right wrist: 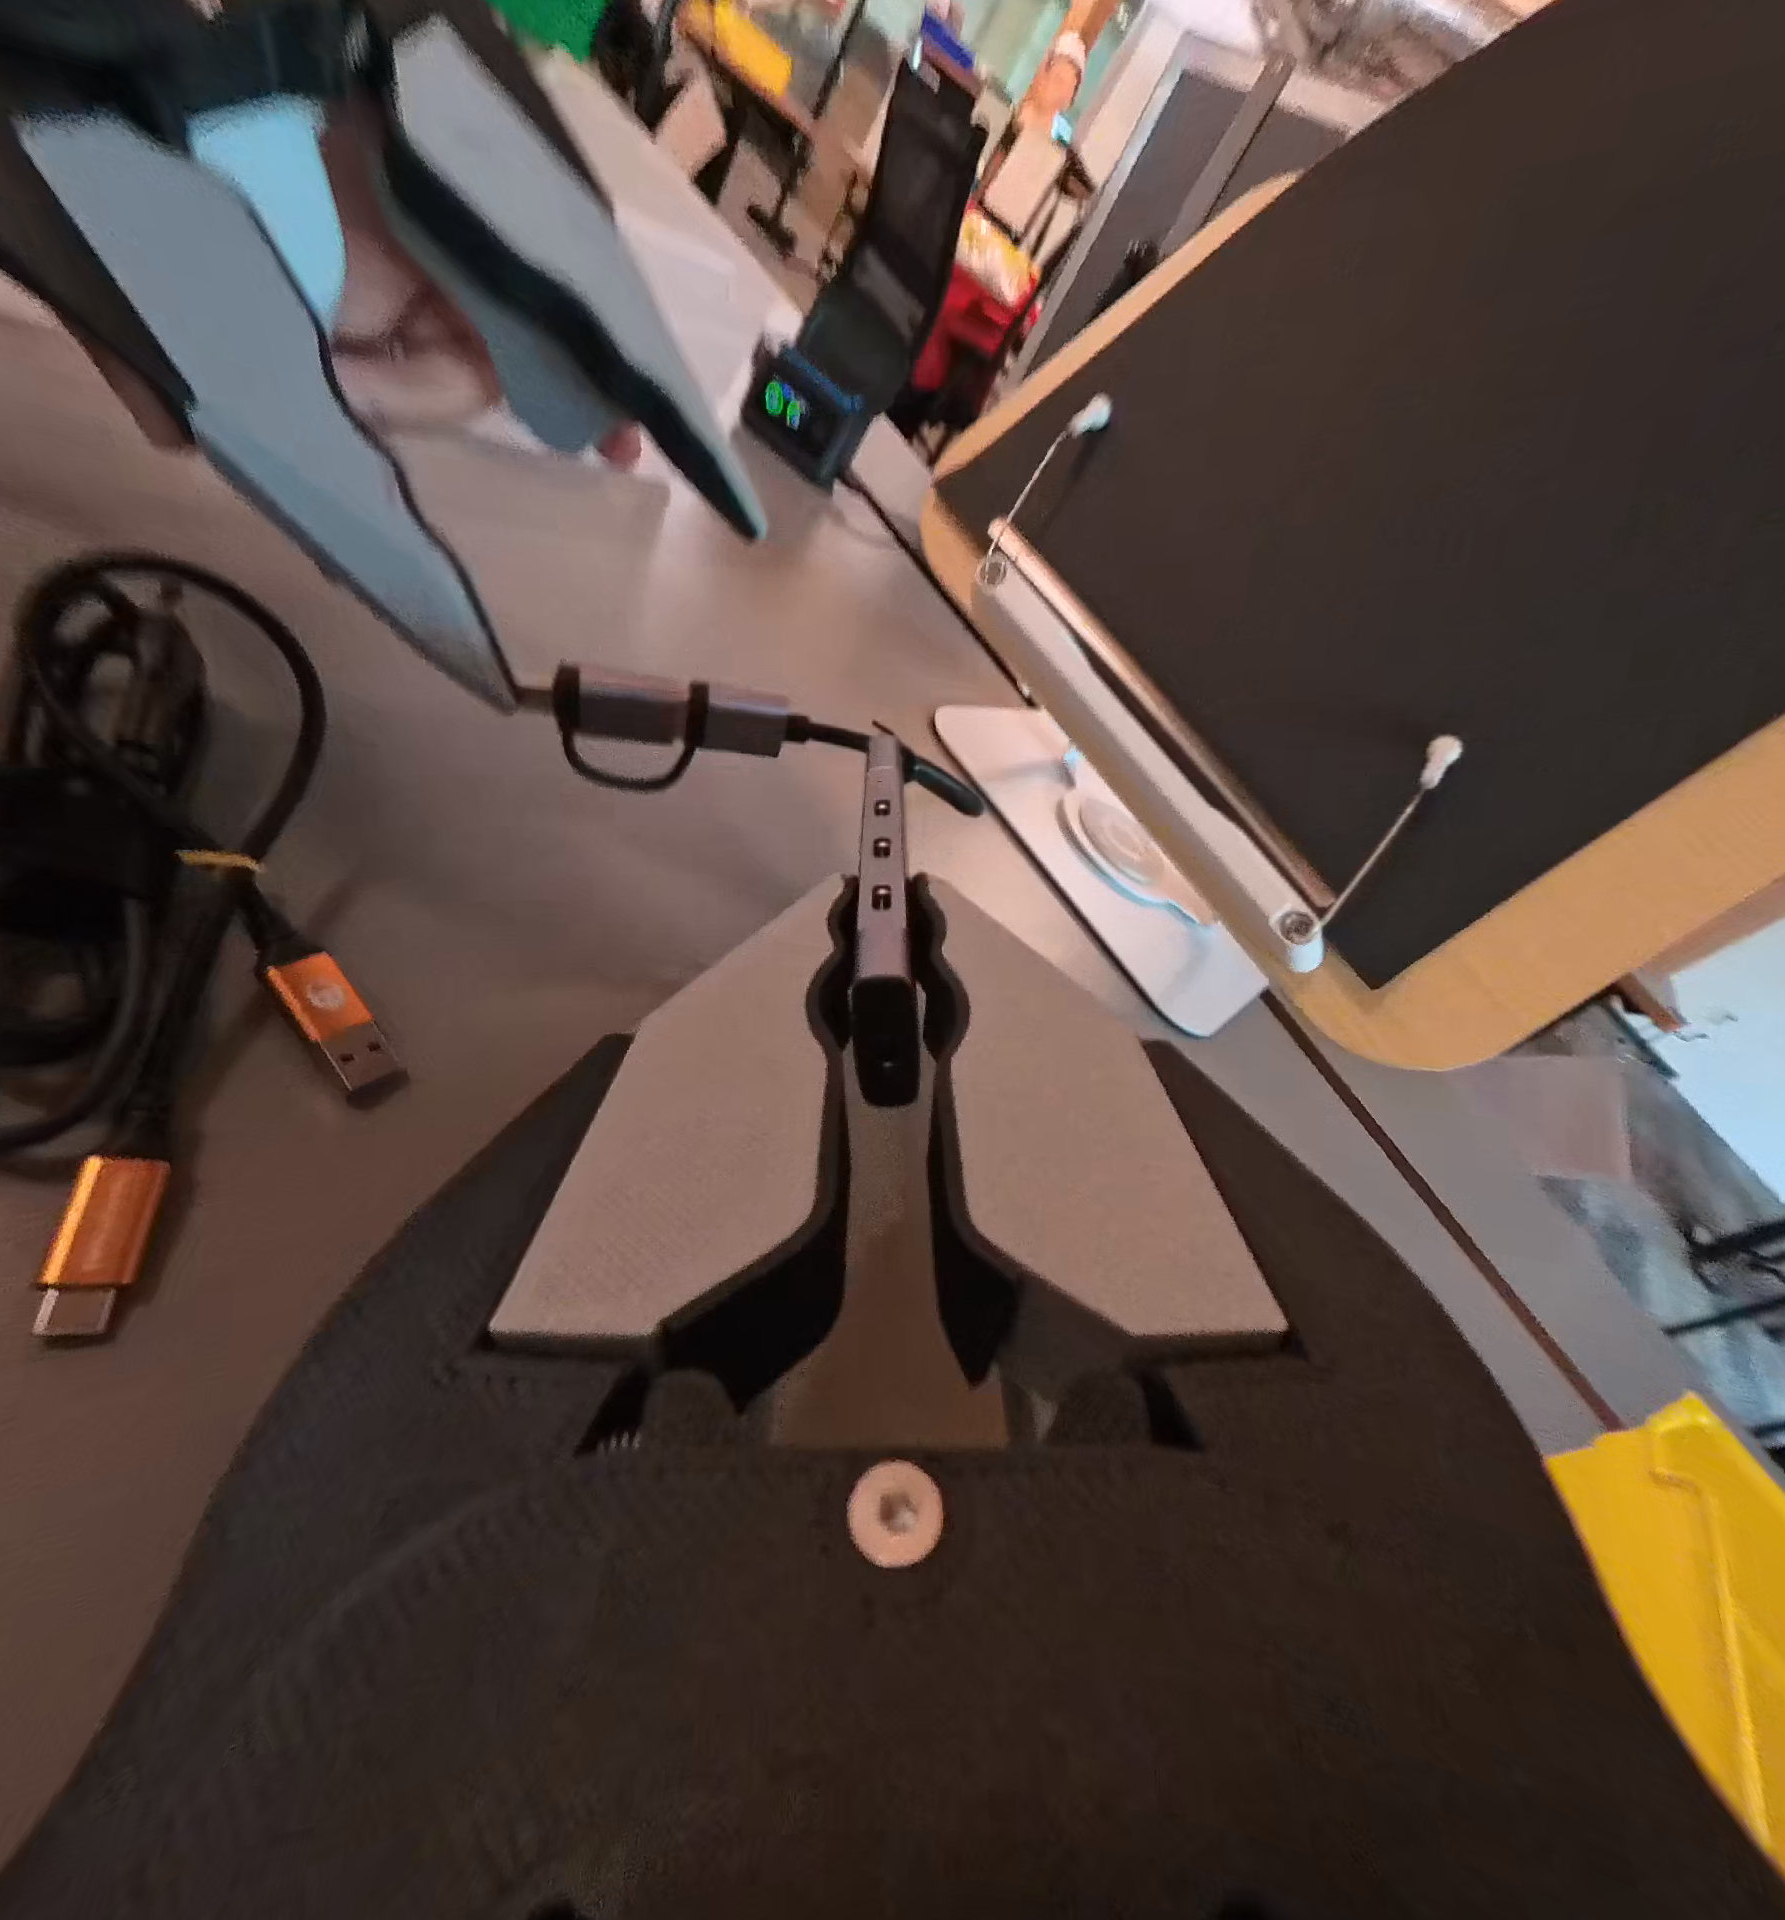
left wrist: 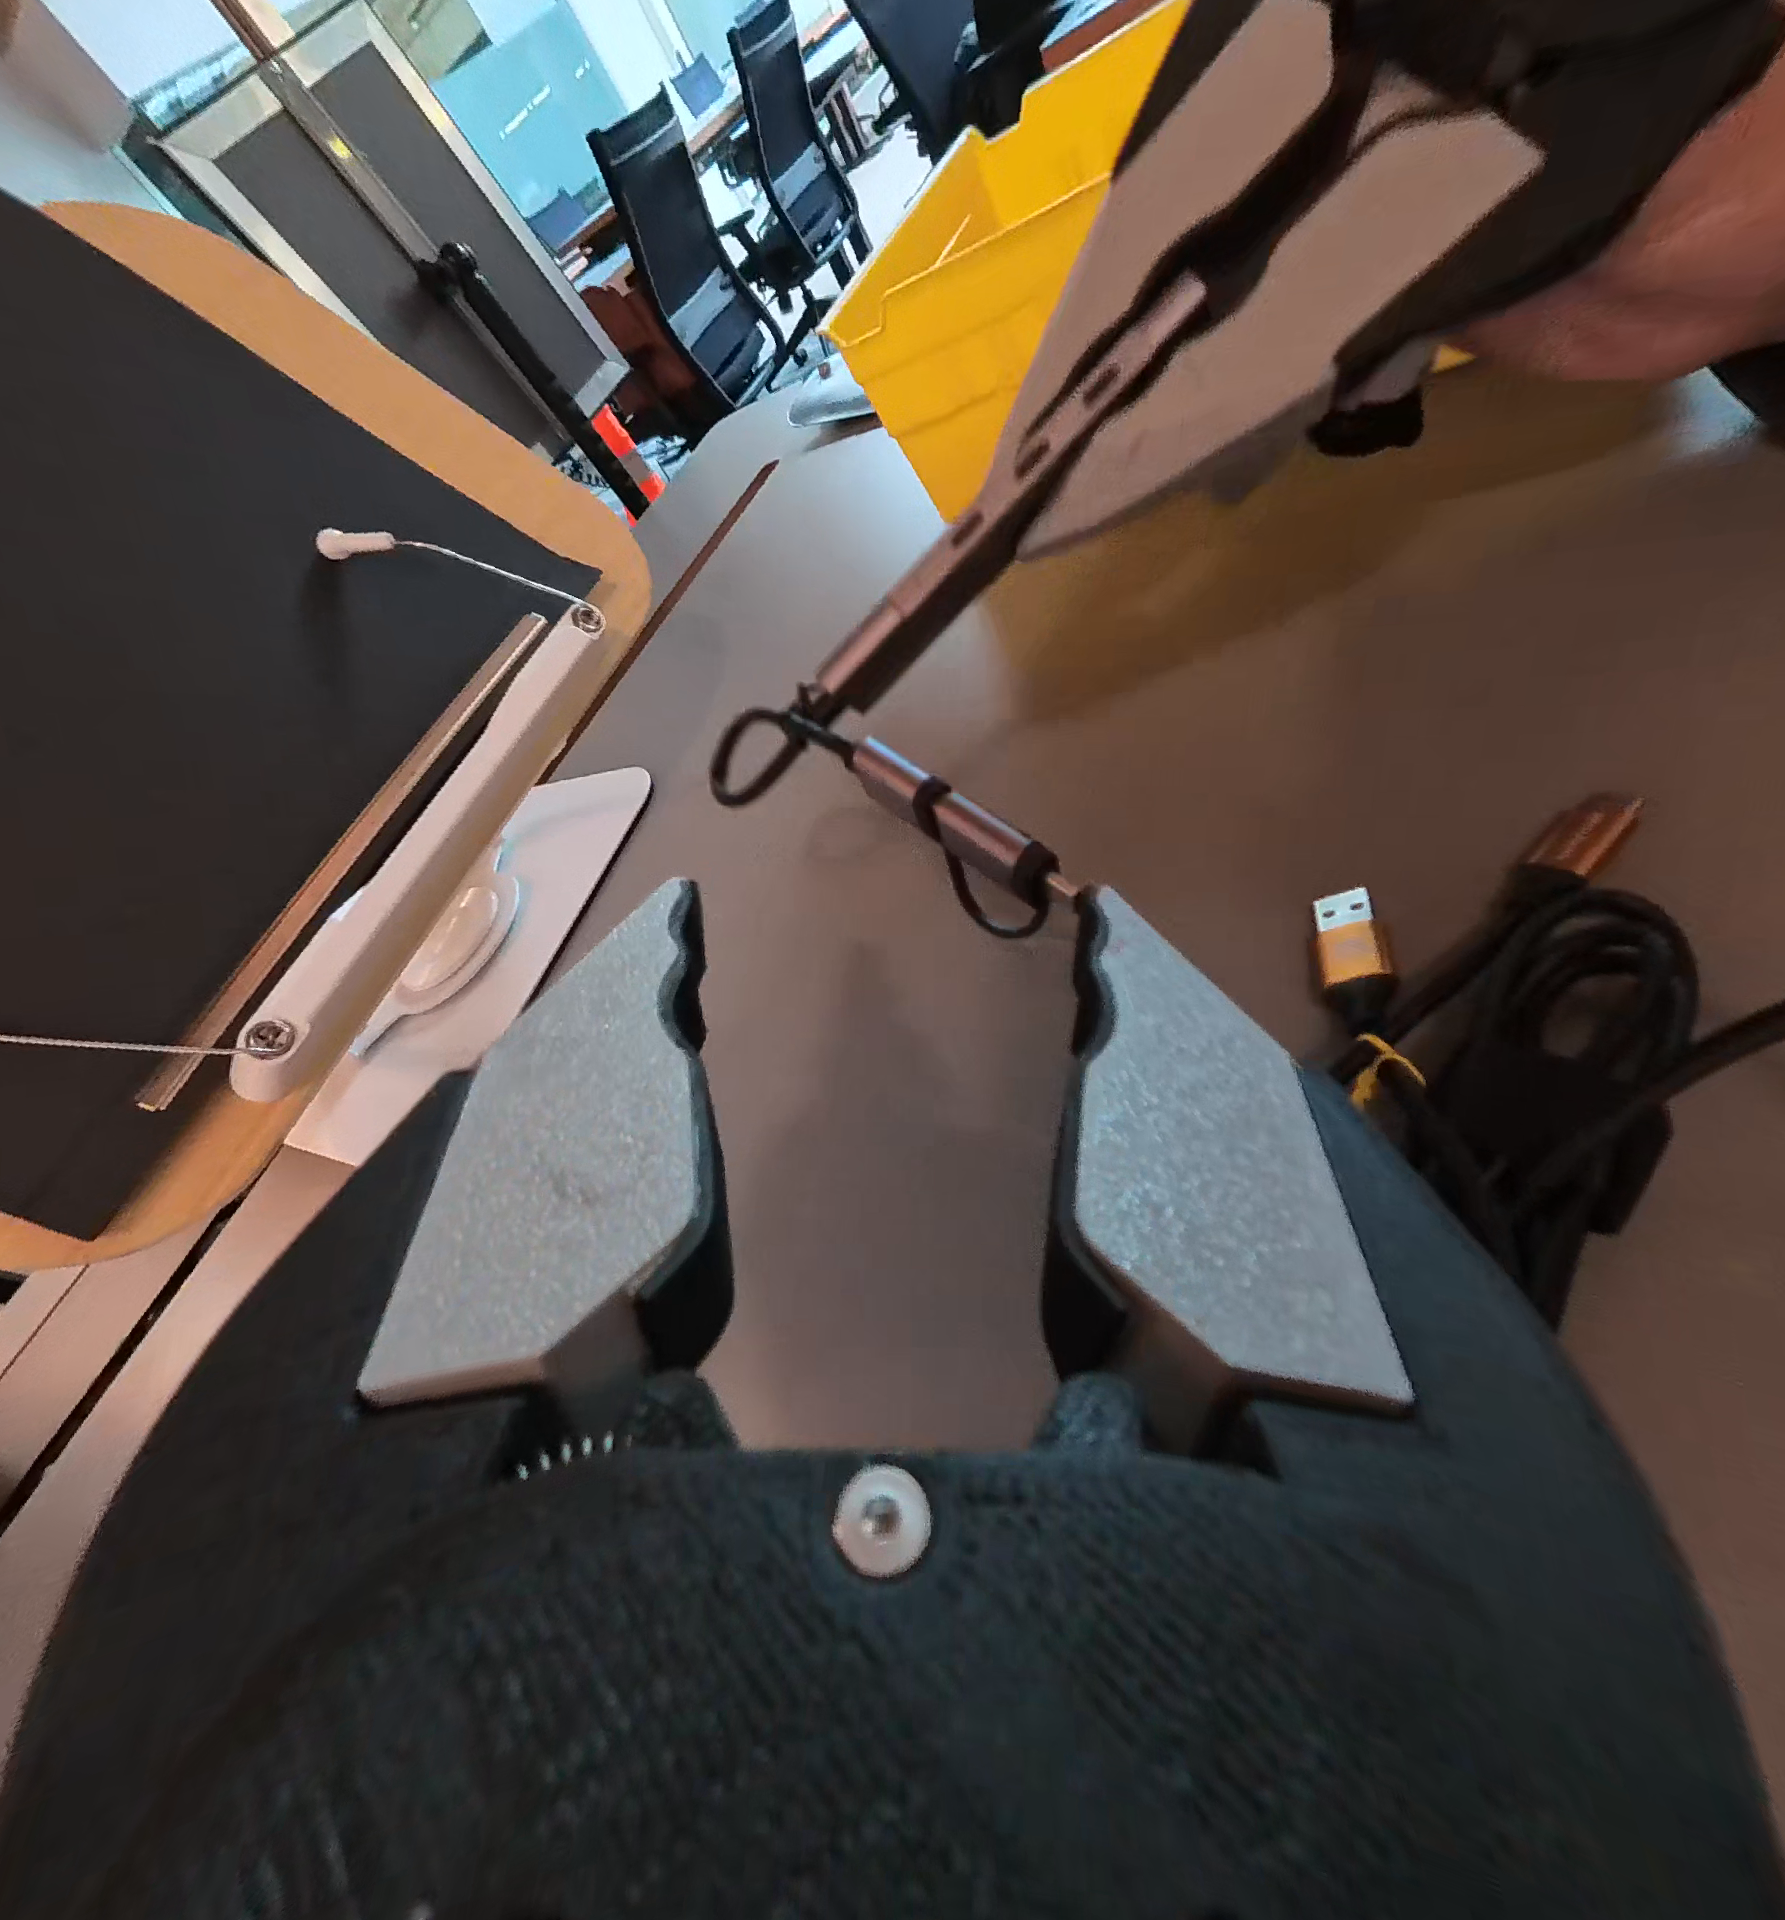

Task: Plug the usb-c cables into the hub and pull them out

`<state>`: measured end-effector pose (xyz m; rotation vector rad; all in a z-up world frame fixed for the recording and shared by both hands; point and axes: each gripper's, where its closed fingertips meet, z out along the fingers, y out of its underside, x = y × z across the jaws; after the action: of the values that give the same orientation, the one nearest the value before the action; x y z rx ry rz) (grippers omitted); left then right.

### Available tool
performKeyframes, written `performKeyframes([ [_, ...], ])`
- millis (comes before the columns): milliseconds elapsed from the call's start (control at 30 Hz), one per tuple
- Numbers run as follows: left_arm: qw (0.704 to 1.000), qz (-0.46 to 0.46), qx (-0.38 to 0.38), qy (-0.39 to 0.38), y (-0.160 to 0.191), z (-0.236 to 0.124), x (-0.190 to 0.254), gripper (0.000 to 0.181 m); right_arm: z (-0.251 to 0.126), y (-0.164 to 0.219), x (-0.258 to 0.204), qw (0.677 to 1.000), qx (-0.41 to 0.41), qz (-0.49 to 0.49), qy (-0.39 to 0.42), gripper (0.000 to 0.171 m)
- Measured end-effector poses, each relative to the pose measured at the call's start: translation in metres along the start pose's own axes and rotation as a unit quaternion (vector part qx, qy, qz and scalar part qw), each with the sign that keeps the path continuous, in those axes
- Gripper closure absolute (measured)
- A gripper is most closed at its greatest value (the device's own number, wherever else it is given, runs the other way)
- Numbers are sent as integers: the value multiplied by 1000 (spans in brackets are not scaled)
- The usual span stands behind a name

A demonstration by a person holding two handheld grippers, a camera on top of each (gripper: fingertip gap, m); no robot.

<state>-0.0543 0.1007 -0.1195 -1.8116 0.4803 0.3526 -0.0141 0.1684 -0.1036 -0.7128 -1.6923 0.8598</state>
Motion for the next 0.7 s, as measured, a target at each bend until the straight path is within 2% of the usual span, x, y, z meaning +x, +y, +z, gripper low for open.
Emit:
performKeyframes([
  [200,1000,-9,8,-8,-1,-4,-6,120,-19,-20,23,992,80,99,4,166],
  [333,999,-30,25,3,-7,-1,-1,123,-32,-46,8,973,163,144,-80,166],
  [433,995,-51,76,49,-27,-1,17,124,-39,-65,-16,960,207,126,-143,165],
  [533,982,-70,142,106,-53,-12,35,133,-39,-68,-28,957,218,100,-162,166],
  [700,969,-80,200,121,-71,-25,36,151,-41,-70,-34,951,222,110,-184,166],
])
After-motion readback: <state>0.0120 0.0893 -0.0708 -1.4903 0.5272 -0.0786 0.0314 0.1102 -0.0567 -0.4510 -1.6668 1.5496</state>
